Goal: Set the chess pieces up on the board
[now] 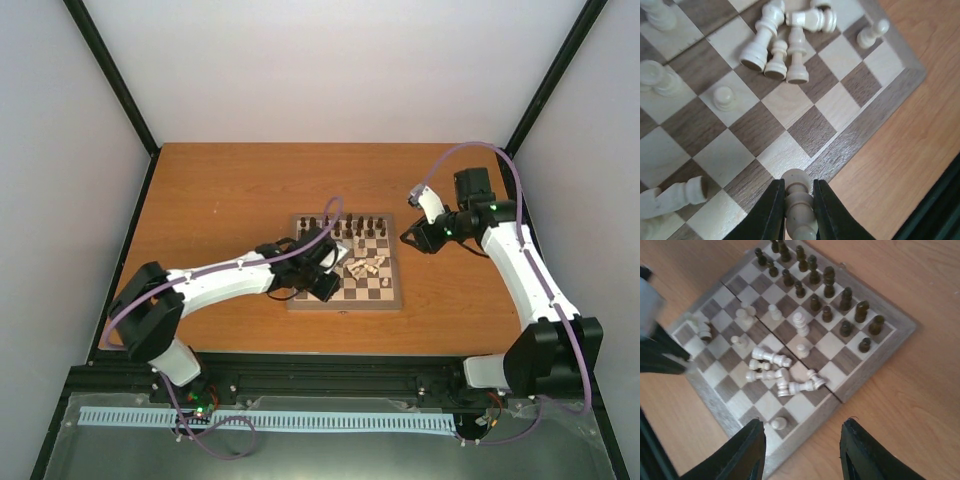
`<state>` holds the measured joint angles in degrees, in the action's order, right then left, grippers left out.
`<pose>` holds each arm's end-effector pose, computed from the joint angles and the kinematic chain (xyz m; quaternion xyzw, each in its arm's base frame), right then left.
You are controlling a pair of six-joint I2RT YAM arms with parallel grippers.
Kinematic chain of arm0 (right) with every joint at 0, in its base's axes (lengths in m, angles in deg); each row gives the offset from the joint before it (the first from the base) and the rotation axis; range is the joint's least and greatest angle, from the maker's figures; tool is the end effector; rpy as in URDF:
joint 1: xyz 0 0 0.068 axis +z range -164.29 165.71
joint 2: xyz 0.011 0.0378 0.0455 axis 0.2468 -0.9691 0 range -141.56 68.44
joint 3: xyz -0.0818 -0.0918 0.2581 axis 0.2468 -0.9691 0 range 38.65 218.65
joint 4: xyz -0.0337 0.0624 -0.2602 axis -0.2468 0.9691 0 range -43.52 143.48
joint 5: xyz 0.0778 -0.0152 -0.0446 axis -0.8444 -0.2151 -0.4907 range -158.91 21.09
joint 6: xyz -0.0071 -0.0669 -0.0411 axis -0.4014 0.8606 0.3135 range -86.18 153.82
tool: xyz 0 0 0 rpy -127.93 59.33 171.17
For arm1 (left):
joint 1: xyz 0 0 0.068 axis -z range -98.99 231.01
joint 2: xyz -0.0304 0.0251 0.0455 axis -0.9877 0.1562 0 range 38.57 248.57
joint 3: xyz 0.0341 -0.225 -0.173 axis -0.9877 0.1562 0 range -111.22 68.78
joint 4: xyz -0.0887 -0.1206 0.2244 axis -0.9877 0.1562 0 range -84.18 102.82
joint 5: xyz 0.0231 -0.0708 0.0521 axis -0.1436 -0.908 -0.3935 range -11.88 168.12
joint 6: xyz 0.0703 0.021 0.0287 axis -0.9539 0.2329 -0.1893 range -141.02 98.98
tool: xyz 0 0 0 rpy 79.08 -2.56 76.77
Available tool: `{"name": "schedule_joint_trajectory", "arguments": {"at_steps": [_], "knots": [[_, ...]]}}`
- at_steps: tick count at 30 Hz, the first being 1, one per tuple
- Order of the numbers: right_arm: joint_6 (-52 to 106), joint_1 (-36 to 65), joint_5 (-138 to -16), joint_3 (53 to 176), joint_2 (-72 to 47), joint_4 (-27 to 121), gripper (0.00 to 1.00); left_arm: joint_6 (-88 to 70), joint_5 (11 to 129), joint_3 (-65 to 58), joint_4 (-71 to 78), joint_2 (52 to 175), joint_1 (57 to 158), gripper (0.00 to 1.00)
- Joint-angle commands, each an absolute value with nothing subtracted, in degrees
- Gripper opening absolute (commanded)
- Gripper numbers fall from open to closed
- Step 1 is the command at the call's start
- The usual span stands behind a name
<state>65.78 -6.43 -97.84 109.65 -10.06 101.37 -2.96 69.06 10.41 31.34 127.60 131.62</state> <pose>0.2787 0.0715 0.2937 -0.3763 0.8638 0.1890 0.2765 0.2092 -0.2715 0.1962 0.2893 0.9091 -0.2260 0.1969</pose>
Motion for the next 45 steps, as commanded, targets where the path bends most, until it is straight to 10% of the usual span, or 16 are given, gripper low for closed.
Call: {"name": "schedule_joint_trajectory", "arguments": {"at_steps": [1, 9, 22, 45], "knots": [[56.85, -8.31, -109.46, 101.62, -6.96, 93.24, 0.42, -6.66, 73.25, 6.04, 35.77, 132.98, 133.79, 0.09], [57.75, -8.49, -108.55, 96.55, -5.59, 90.71, 0.42, -5.99, 76.56, 4.5, 35.61, 137.96, 134.27, 0.12], [59.08, -8.49, -109.17, 96.57, -5.74, 91.01, 0.43, -6.92, 74.42, 3.74, 37.03, 131.72, 134.27, 0.5], [60.49, -8.51, -109.78, 96.73, -6.16, 92.08, 0.44, -7.31, 75.61, -0.65, 41.33, 138.97, 134.25, 0.29]]}}
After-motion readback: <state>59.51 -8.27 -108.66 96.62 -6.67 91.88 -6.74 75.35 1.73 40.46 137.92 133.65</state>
